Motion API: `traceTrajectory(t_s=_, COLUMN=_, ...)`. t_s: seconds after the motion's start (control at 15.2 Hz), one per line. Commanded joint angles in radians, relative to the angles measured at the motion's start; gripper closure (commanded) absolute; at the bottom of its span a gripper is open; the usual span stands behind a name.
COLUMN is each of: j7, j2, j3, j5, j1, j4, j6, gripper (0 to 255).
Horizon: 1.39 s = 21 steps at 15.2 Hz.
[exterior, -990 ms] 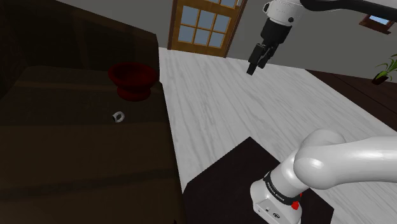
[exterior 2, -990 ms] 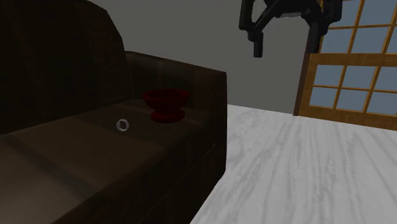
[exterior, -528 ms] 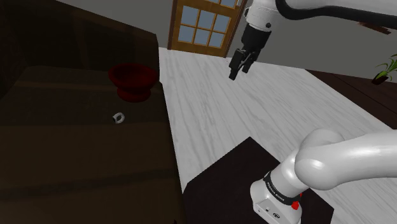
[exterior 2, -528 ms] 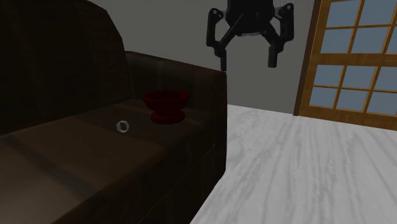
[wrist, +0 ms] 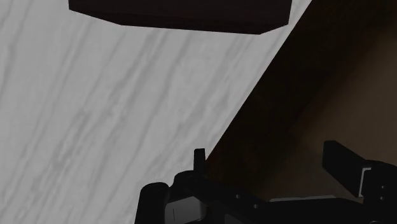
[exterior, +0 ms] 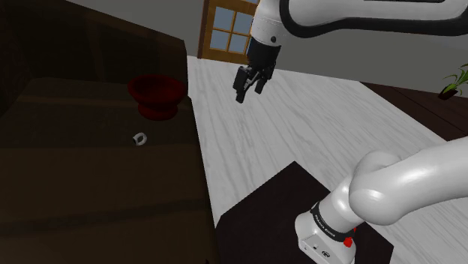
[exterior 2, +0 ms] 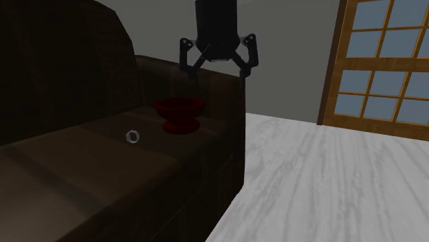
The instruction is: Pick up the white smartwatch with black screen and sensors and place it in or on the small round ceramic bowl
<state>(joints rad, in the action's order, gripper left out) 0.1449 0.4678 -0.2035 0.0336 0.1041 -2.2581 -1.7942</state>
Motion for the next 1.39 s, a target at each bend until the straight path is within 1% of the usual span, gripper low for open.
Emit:
traceTrajectory(t_s=0.0, j7=0.037, j2=-0.057, j3=-0.031, j5=0.006, j1=0.009, j4=0.016, j6=-0.041, gripper=0)
traceTrajectory(t_s=0.33, j7=0.132, j2=-0.207, j3=-0.105, j5=-0.002, j1=0.029, j4=0.095, j6=-0.109, gripper=0)
traceTrajectory(t_s=0.59, j7=0.212, j2=-0.339, j3=-0.158, j5=-0.031, j1=0.046, j4=0.18, j6=-0.15, gripper=0)
traceTrajectory(t_s=0.99, j7=0.338, j2=-0.556, j3=-0.214, j5=-0.11, j1=0.091, j4=0.344, j6=-0.183, gripper=0)
traceTrajectory(t_s=1.32, j7=0.432, j2=-0.749, j3=-0.232, j5=-0.191, j1=0.155, j4=0.52, j6=-0.178, gripper=0)
